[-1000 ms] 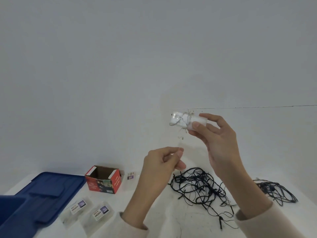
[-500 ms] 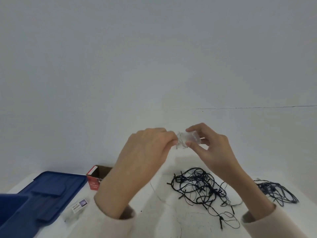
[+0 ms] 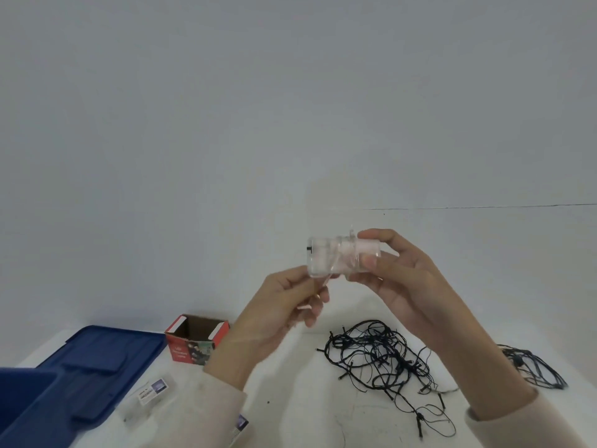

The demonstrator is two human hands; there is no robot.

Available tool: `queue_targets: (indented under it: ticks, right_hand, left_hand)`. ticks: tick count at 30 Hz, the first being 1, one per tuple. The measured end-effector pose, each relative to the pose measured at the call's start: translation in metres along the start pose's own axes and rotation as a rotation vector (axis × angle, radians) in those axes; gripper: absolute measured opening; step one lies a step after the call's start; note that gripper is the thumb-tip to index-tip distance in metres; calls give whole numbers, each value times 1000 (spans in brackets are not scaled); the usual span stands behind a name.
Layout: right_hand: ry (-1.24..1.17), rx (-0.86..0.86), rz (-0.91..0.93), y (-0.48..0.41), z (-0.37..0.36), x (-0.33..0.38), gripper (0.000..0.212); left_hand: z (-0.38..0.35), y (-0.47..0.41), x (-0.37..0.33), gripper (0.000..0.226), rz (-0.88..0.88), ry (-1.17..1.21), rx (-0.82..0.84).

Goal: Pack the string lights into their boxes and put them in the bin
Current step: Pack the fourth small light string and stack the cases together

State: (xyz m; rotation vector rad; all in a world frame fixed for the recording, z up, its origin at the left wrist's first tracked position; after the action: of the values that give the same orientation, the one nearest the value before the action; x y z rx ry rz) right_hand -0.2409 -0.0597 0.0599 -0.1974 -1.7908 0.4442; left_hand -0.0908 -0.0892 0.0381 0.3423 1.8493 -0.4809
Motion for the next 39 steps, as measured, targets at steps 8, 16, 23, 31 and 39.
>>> queue_targets:
  ticks: [8, 16, 23, 31, 39]
  right_hand:
    - [274, -372, 77, 0, 6, 10, 23]
    - [653, -528, 181, 4, 9, 6, 26]
    - [857, -447, 215, 4, 5, 1, 25]
    - [716, -97, 30, 4, -2, 6, 26]
    - [349, -17, -24, 2, -5, 7, 32]
  left_hand:
    - [-19, 20, 18, 26, 53, -34, -41]
    - [-26, 35, 1, 38, -92, -832, -96]
    - [-37, 47, -49, 30, -296, -1511, -193]
    - [-17, 16, -84, 15, -592, -1304, -241]
    - [15, -3, -49, 25, -296, -504, -142]
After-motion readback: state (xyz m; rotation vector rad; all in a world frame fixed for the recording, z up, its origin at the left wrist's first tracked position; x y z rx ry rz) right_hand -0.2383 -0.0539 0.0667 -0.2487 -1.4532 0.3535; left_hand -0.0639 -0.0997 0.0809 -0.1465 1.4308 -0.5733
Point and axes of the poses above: each hand's wrist, its own y-axis away from the middle knuckle, its own z-axis out of the back of the hand, x = y × z, the point moved 4 cm from there along -y, towards the middle knuckle, and after that the axes turned 12 degrees about y, right-handed, at the moved point
